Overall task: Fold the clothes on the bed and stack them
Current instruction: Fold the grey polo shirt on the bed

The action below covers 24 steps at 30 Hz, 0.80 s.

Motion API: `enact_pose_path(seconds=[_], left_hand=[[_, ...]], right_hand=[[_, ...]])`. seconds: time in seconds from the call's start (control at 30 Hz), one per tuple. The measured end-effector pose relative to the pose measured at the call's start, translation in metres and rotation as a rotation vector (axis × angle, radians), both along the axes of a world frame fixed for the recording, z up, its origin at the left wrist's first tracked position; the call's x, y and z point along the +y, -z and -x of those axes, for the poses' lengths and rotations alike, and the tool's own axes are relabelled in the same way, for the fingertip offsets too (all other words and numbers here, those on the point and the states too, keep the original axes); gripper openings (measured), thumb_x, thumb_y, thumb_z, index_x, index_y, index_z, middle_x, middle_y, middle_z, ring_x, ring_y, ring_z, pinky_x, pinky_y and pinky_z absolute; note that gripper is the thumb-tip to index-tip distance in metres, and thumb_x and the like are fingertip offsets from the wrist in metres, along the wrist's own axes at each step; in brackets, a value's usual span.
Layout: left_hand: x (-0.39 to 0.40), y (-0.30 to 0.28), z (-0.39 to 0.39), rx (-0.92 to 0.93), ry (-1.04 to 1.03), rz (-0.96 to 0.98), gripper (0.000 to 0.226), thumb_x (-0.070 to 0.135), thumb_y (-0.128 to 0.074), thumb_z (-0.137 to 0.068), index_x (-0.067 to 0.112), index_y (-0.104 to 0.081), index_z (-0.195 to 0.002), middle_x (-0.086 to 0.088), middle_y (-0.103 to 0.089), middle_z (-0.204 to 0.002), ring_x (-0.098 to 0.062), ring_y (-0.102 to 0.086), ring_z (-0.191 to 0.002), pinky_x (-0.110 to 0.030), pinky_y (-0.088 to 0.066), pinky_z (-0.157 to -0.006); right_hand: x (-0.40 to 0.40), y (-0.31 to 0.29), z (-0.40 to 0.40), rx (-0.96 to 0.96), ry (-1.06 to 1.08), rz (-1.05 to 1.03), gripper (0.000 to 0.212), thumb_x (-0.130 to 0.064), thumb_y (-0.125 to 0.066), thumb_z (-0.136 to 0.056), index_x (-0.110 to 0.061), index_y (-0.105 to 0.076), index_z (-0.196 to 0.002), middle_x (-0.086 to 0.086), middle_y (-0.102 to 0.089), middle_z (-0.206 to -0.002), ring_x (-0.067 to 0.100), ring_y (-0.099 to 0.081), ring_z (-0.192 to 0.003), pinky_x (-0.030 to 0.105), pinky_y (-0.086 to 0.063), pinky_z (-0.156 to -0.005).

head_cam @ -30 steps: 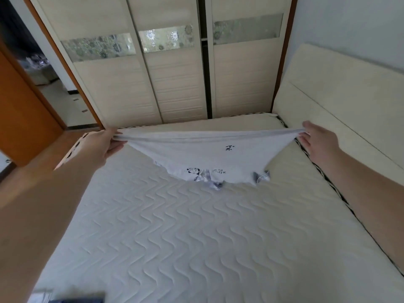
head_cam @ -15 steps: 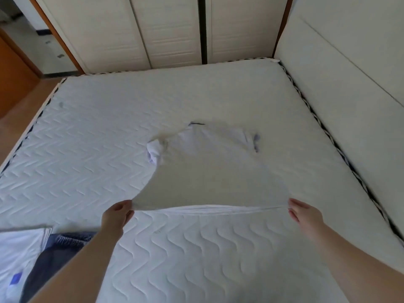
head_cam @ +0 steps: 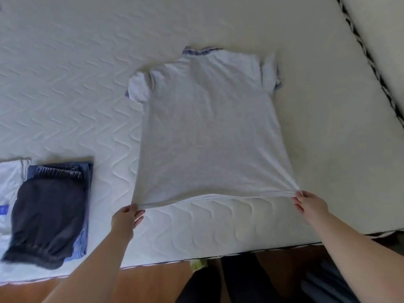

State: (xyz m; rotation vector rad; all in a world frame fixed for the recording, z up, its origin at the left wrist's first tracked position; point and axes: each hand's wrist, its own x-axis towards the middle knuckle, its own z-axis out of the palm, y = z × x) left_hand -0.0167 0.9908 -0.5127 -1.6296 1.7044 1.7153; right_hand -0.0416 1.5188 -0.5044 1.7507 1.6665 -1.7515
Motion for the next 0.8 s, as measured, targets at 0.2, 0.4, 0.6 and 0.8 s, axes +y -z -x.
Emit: enact_pose_path(seconds=[0.2, 0.4, 0.6, 0.8], left_hand=[[-0.008, 0.038, -0.056, -0.074, 0.081, 0.061, 0.019, 0.018, -0.052, -0.101, 0.003, -0.056, -0.111, -0.013, -0.065, -0.087, -0.016, -0.064, -0.076, -0.033, -0.052, -0.076], [-0.009, 0.054, -0.1, -0.14, 0.163, 0.105, 0.02, 0.021, -0.053, -0.1, 0.002, -0.058, -0.108, -0.008, -0.066, -0.081, -0.016, -0.061, -0.071, -0.027, -0.049, -0.064], [-0.011, 0.063, -0.128, -0.166, 0.307, 0.162, 0.024, 0.024, -0.054, -0.1, 0.002, -0.059, -0.106, -0.007, -0.07, -0.082, -0.017, -0.063, -0.072, -0.028, -0.051, -0.063], [-0.016, 0.078, -0.154, -0.291, 0.518, 0.288, 0.033, 0.033, -0.055, -0.098, 0.003, -0.065, -0.105, -0.012, -0.071, -0.088, -0.03, -0.063, -0.079, -0.039, -0.051, -0.075]], right_hand=[[0.015, 0.031, -0.053, -0.055, -0.016, -0.106, 0.033, -0.004, -0.059, -0.095, 0.003, -0.054, -0.127, 0.005, -0.057, -0.078, 0.007, -0.062, -0.05, 0.01, -0.05, -0.045], [0.018, 0.049, -0.094, -0.147, -0.058, -0.181, 0.031, -0.009, -0.062, -0.093, 0.001, -0.06, -0.123, 0.006, -0.059, -0.076, 0.014, -0.054, -0.063, 0.021, -0.049, -0.058], [0.02, 0.06, -0.119, -0.24, -0.18, -0.302, 0.039, -0.022, -0.068, -0.089, -0.009, -0.064, -0.126, 0.017, -0.065, -0.112, 0.027, -0.059, -0.097, 0.031, -0.047, -0.081], [0.022, 0.067, -0.134, -0.408, -0.335, -0.37, 0.039, -0.025, -0.067, -0.09, -0.01, -0.064, -0.125, 0.017, -0.063, -0.123, 0.035, -0.058, -0.112, 0.031, -0.045, -0.088]])
